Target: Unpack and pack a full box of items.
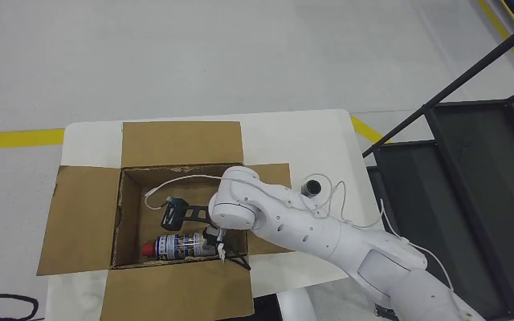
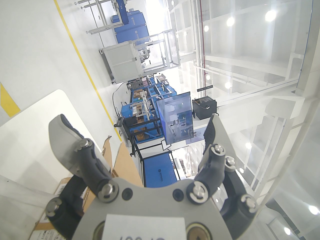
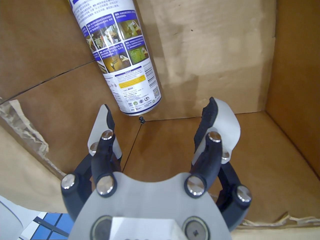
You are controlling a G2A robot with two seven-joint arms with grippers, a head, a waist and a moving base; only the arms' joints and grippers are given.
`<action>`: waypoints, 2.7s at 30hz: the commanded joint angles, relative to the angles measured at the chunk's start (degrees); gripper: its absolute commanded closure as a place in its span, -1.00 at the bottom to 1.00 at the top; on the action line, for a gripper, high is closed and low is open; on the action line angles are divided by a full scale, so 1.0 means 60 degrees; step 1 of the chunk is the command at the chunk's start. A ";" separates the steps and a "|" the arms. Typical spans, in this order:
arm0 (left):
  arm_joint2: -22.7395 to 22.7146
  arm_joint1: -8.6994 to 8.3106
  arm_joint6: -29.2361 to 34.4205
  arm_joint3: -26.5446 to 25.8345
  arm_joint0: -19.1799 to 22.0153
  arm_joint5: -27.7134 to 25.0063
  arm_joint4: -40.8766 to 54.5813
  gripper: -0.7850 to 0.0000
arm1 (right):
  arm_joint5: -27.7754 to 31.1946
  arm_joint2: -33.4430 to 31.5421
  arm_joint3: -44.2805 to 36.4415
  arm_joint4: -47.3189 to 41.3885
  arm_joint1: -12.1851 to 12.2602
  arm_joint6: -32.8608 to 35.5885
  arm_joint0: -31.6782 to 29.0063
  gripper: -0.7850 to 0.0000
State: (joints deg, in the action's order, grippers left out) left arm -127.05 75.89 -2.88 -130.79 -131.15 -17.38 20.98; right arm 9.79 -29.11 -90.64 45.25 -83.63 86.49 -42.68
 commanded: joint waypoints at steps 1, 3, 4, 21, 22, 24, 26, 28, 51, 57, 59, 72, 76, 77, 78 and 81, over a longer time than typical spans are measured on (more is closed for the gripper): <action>0.0000 0.0000 0.0000 0.0000 0.0000 0.0000 0.0000 -1.00 | 0.0111 0.0104 0.0109 -0.0080 -0.0049 -0.0026 0.0058 -0.65; 0.0000 0.0000 0.0000 0.0000 0.0000 0.0000 0.0000 -1.00 | 0.0199 0.0192 0.0215 -0.0200 -0.0099 -0.0079 0.0099 -0.67; 0.0000 0.0000 0.0000 0.0000 0.0000 0.0000 0.0000 -1.00 | 0.0251 0.0248 0.0278 -0.0270 -0.0125 -0.0042 0.0126 -0.67; 0.0000 0.0000 0.0000 0.0000 0.0000 0.0000 0.0000 -1.00 | 0.0496 0.0843 0.1331 -0.0722 -0.0501 -0.0410 0.0411 -0.63; 0.0000 0.0000 0.0000 0.0000 0.0000 0.0000 0.0000 -1.00 | 0.0494 0.0865 0.1401 -0.0716 -0.0517 -0.0432 0.0419 -0.62; 0.0000 0.0000 0.0000 0.0000 0.0000 0.0000 0.0000 -1.00 | 0.0492 0.0896 0.1558 -0.0692 -0.0546 -0.0499 0.0438 -0.64; 0.0000 0.0000 0.0000 0.0000 0.0000 0.0000 0.0000 -1.00 | 0.0425 0.0972 0.1764 -0.0582 -0.0577 -0.0468 0.0458 -0.61; 0.0000 0.0000 0.0000 0.0000 0.0000 0.0000 0.0000 -1.00 | 0.0427 0.1017 0.1936 -0.0579 -0.0614 -0.0556 0.0456 -0.57; 0.0000 0.0000 0.0000 0.0000 0.0000 0.0000 0.0000 -1.00 | 0.0565 0.1095 0.2988 -0.0649 -0.0905 -0.0830 0.0697 1.00; 0.0000 0.0000 0.0000 0.0000 0.0000 0.0000 0.0000 -1.00 | 0.0444 0.0929 0.2829 -0.0265 -0.0843 -0.1040 0.0711 1.00; 0.0000 0.0000 0.0000 0.0000 0.0000 0.0000 0.0000 -1.00 | 0.0394 0.0826 0.2709 -0.0103 -0.0790 -0.1106 0.0687 1.00; 0.0000 0.0000 0.0000 0.0000 0.0000 0.0000 0.0000 -1.00 | 0.0110 -0.0034 0.1416 0.1039 -0.0257 -0.1234 0.0043 1.00; 0.0000 0.0000 0.0000 0.0000 0.0000 0.0000 0.0000 -1.00 | 0.0141 -0.0146 0.1313 0.1185 -0.0159 -0.1160 -0.0197 1.00; 0.0000 0.0000 0.0000 0.0000 0.0000 0.0000 0.0000 -1.00 | 0.0147 -0.0140 0.1333 0.1237 -0.0152 -0.1177 -0.0233 1.00; 0.0000 0.0000 0.0000 0.0000 0.0000 0.0000 0.0000 -1.00 | 0.0142 -0.0117 0.1366 0.1271 -0.0154 -0.1184 -0.0266 0.82; 0.0000 0.0000 0.0000 0.0000 0.0000 0.0000 0.0000 -1.00 | 0.0038 -0.0008 0.1512 0.1467 -0.0189 -0.1157 -0.0275 0.18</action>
State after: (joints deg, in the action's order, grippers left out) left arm -127.05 75.89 -2.88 -130.79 -131.15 -17.38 20.98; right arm 10.34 -29.40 -81.86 53.63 -84.67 79.41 -44.37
